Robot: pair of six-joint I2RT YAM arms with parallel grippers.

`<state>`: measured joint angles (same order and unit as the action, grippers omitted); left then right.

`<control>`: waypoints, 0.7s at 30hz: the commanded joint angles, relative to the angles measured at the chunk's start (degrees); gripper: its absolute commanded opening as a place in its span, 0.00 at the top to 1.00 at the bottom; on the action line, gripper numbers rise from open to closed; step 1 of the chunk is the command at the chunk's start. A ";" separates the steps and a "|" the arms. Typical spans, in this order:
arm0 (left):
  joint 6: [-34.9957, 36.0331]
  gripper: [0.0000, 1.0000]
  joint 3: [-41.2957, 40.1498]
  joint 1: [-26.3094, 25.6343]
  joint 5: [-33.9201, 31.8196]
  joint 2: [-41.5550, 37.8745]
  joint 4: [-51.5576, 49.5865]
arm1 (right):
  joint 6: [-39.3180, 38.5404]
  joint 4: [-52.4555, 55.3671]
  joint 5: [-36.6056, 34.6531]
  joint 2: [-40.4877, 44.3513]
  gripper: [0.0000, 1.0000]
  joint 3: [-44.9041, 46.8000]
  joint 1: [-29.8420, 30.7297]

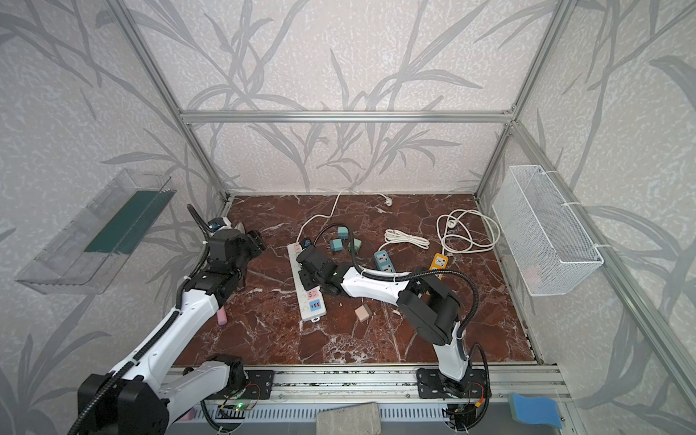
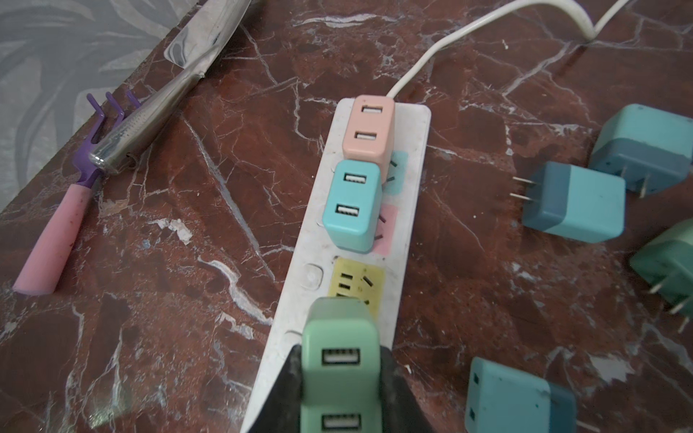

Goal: Insert plugs into power strip
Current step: Insert the plug into the socket.

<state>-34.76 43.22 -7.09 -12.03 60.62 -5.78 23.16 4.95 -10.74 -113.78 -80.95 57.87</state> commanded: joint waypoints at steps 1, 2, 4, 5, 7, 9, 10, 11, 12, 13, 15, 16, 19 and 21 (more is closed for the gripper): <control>-4.53 0.25 -0.45 0.24 2.98 -0.46 1.71 | -1.22 1.35 -3.76 -2.12 1.00 -4.23 0.45; -5.39 0.26 -0.67 0.31 3.74 -0.34 1.92 | -1.19 2.18 -4.29 -2.97 1.00 -5.53 0.41; -6.19 0.27 -1.02 0.32 5.24 -0.09 2.74 | -1.16 4.52 -5.61 -4.56 1.00 -7.73 0.43; -6.36 0.27 -0.88 0.29 5.35 0.11 2.45 | -1.12 5.07 -6.14 -4.96 1.00 -8.36 0.41; -6.71 0.27 -0.58 0.26 5.57 0.13 2.12 | -0.66 6.82 -6.91 -5.80 1.00 -9.66 0.47; -7.52 0.28 -0.61 0.30 5.61 -0.14 1.91 | -0.28 8.14 -7.24 -6.17 1.00 -10.28 2.21; -7.92 0.28 -0.68 0.31 5.97 -0.27 2.04 | 0.00 8.17 -7.28 -6.12 1.00 -10.20 2.34; -8.24 0.28 -0.78 0.36 6.51 -0.46 2.21 | 0.45 8.59 -6.85 -6.40 1.00 -10.34 2.43; -8.66 0.28 -0.93 0.33 6.98 -0.59 2.35 | 0.81 9.08 -6.43 -6.75 1.00 -10.75 2.46; -9.05 0.28 -0.94 0.28 7.33 -0.68 2.41 | 1.07 9.51 -6.28 -7.11 1.00 -11.00 2.51; -9.60 0.29 -1.24 0.35 8.10 -0.78 2.91 | 1.58 9.72 -5.88 -7.56 1.00 -11.39 2.46; -9.70 0.29 -1.32 0.33 8.39 -0.81 3.22 | 1.70 9.90 -5.93 -7.73 1.00 -11.54 2.45; -9.88 0.29 -1.62 0.30 9.47 -0.85 3.93 | 2.24 9.94 -7.03 -8.04 1.00 -11.69 2.49; -10.21 0.29 -1.65 0.33 9.57 -1.10 3.71 | 2.25 10.21 -7.66 -7.95 1.00 -11.88 2.53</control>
<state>-43.38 42.13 -7.05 -3.27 60.62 -3.36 24.40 13.23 -16.47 -120.86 -91.18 60.42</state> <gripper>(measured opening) 0.708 0.279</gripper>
